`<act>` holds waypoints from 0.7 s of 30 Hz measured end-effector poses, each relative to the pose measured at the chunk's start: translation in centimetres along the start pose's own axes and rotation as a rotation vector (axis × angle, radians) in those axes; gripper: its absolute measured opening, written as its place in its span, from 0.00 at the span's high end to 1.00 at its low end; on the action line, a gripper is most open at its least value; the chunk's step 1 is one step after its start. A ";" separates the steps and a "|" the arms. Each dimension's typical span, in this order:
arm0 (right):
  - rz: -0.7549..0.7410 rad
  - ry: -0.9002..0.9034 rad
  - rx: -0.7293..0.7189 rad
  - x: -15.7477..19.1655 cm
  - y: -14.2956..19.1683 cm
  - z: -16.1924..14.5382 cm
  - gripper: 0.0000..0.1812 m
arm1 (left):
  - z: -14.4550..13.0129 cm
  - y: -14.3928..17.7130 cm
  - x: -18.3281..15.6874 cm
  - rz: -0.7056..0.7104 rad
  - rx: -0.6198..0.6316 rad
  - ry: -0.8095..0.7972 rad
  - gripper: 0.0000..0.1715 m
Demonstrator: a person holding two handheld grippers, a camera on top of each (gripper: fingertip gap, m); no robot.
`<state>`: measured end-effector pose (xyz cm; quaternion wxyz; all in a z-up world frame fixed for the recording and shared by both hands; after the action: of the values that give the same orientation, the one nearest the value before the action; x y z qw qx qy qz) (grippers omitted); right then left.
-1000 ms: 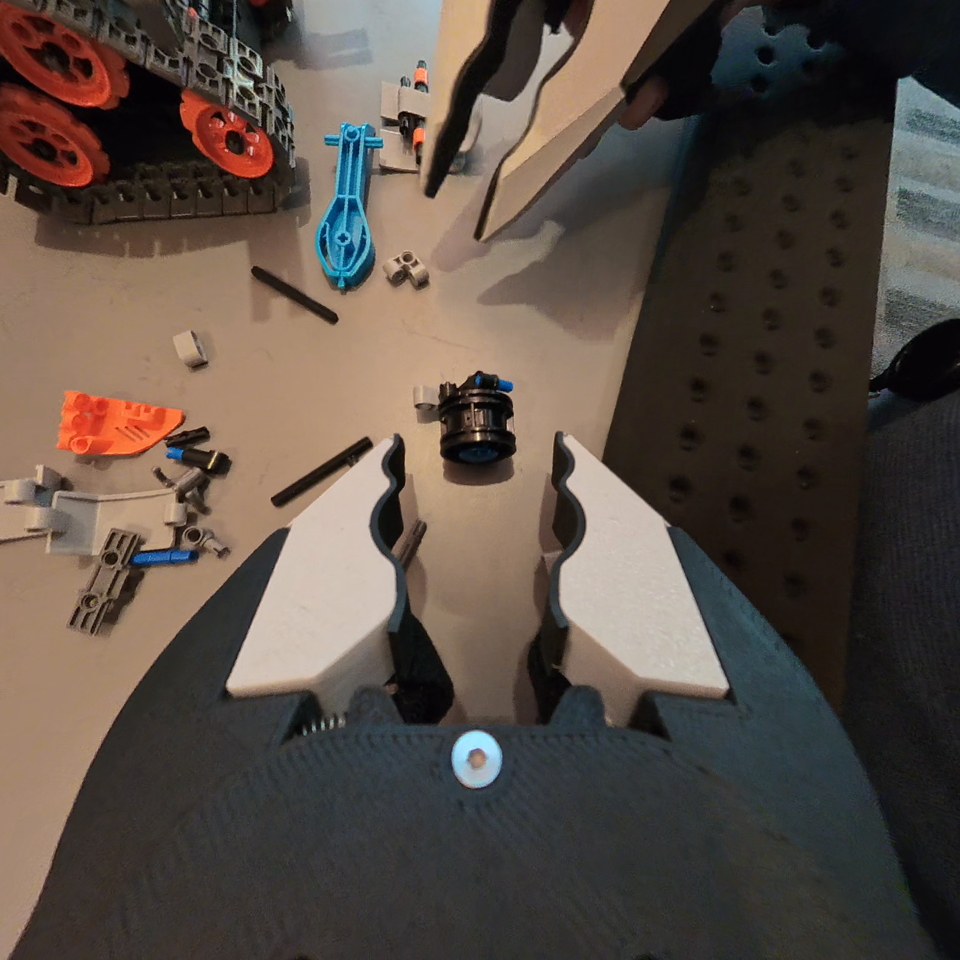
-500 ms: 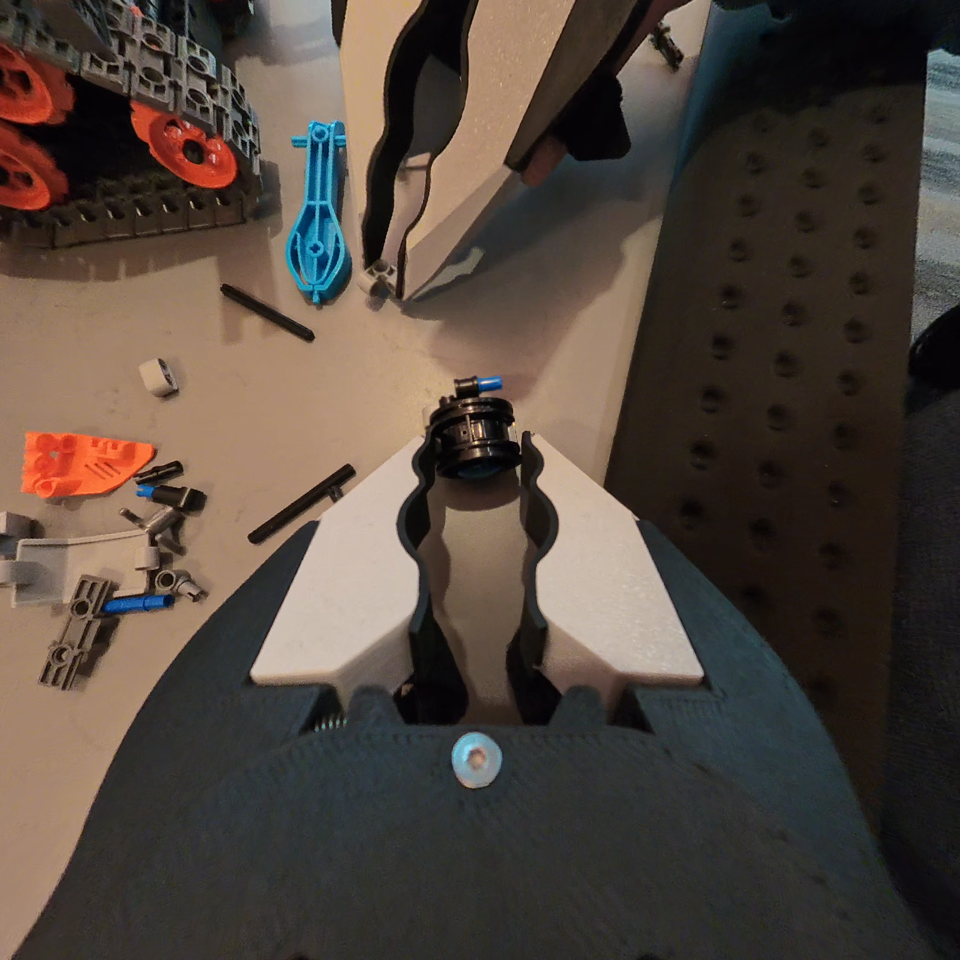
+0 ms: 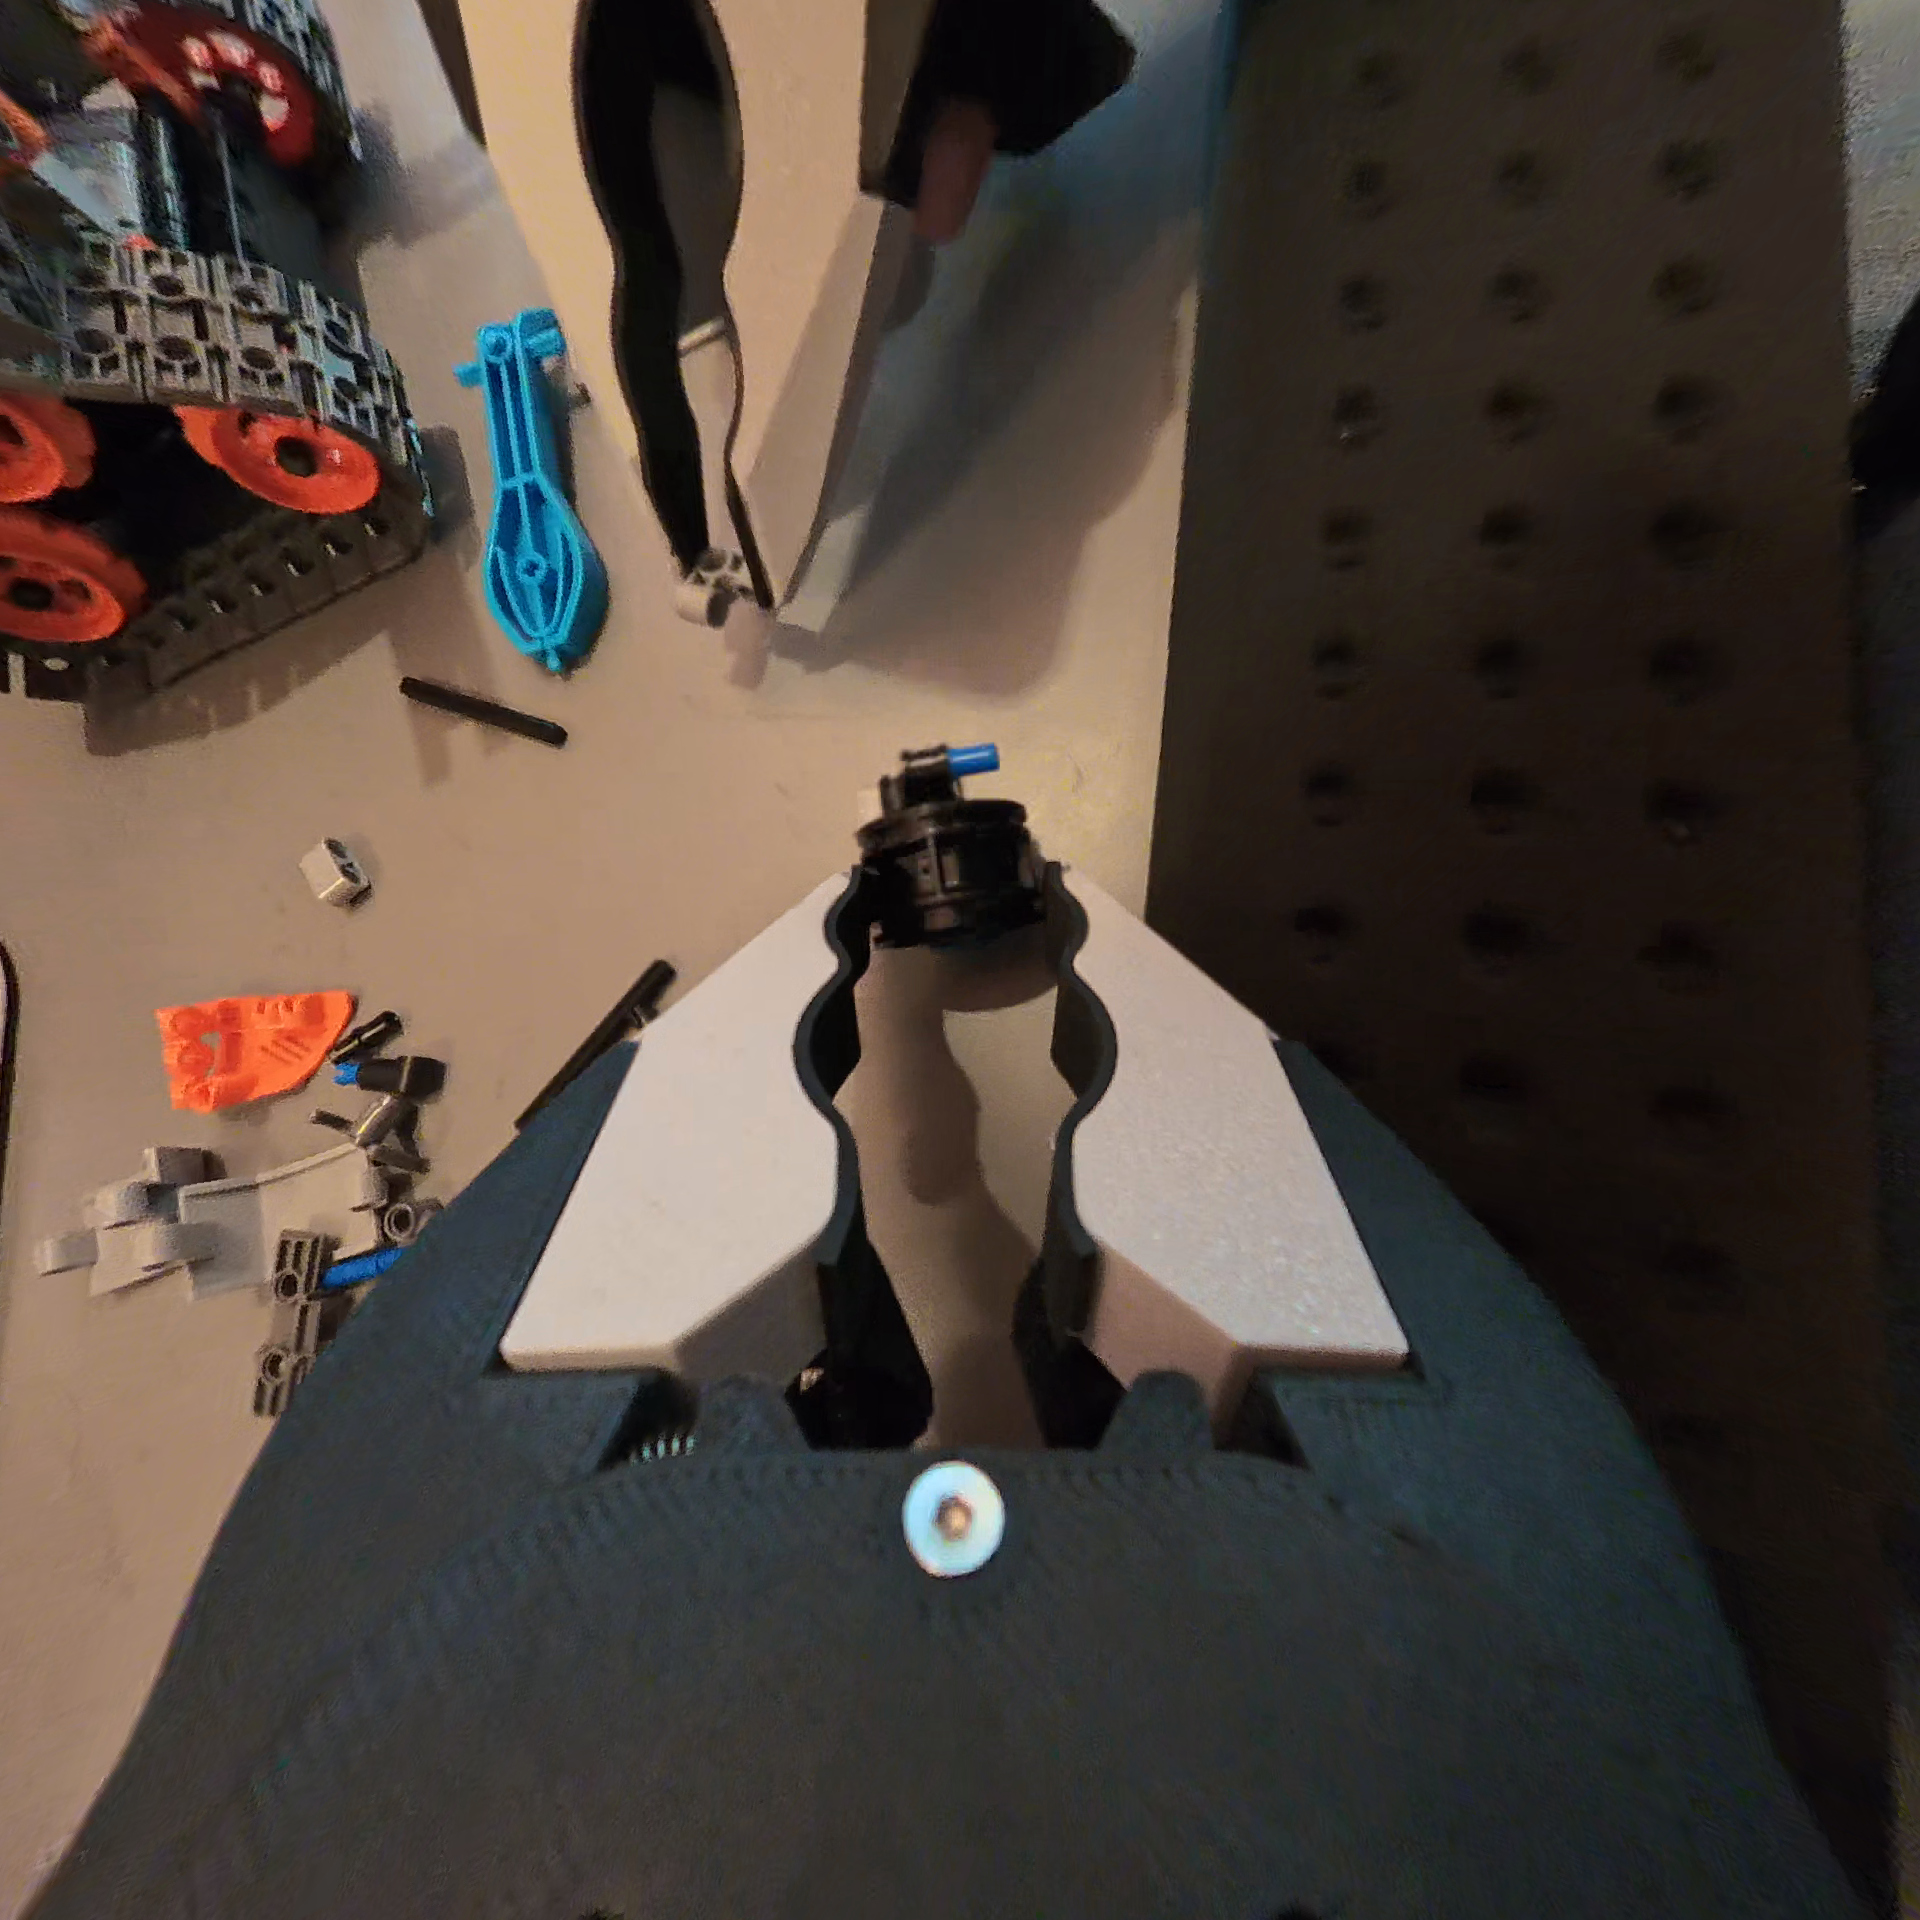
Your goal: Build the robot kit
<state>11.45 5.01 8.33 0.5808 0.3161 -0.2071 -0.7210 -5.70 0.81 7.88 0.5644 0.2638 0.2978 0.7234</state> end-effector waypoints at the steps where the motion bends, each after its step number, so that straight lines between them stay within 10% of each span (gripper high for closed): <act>1: 0.006 0.002 -0.001 0.0 0.0 -0.1 0.93 | 0.0 0.1 0.0 -0.007 -0.002 0.000 0.81; 12: 0.045 0.039 0.053 0.8 0.0 -0.6 0.93 | 0.2 0.9 1.0 -0.148 0.004 0.163 0.71; 21: 0.025 0.052 0.069 0.8 -0.2 -0.6 0.93 | 0.4 0.1 0.6 -0.028 0.021 0.103 0.83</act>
<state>11.57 4.32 7.60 0.5836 0.3520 -0.2207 -0.6977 -5.65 1.47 8.24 0.5555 0.2280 0.3379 0.7247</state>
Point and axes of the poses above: each gripper's, where its closed fingertips meet, y back along the fingers, z out of its top, x = y × z across the jaws, the point moved 9 cm from there along y, back along the fingers, and after that the axes turned 15 degrees about y, right-handed, at the moved point
